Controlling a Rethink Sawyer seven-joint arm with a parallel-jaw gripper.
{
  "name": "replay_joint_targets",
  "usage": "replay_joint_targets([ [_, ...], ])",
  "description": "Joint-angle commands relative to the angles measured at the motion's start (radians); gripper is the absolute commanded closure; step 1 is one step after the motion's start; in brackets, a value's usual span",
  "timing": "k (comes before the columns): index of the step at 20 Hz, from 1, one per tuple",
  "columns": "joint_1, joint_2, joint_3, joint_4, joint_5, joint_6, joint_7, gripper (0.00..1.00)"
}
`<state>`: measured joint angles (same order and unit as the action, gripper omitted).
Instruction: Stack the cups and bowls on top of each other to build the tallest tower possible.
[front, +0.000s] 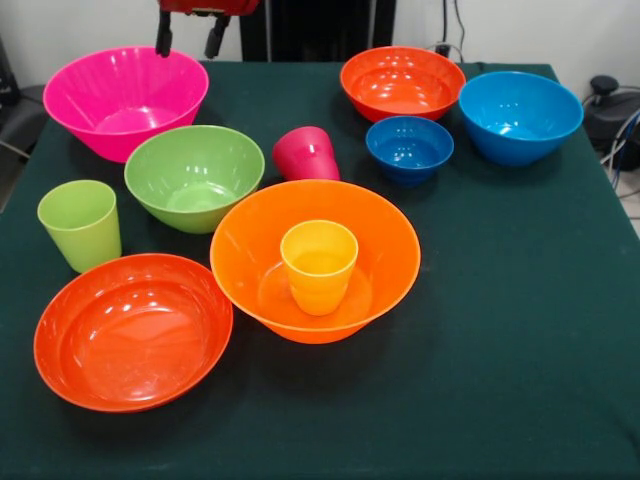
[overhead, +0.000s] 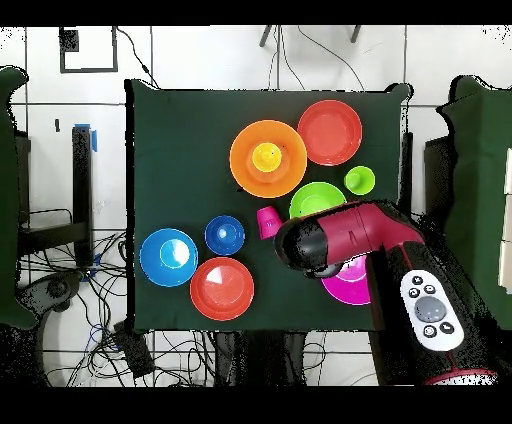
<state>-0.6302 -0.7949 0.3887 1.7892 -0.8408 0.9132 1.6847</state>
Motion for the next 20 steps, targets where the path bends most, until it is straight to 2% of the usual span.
replay_joint_targets([
  [1, 0.010, 0.110, -0.017, -0.007, 0.019, 0.039, -0.034, 0.00],
  [10, 0.000, 0.165, -0.021, -0.021, 0.010, -0.005, -0.030, 0.00],
  [14, -0.001, 0.216, -0.023, -0.055, -0.009, -0.014, -0.035, 0.00],
  [20, 0.005, 0.236, -0.025, -0.072, -0.019, -0.022, -0.033, 0.00],
])
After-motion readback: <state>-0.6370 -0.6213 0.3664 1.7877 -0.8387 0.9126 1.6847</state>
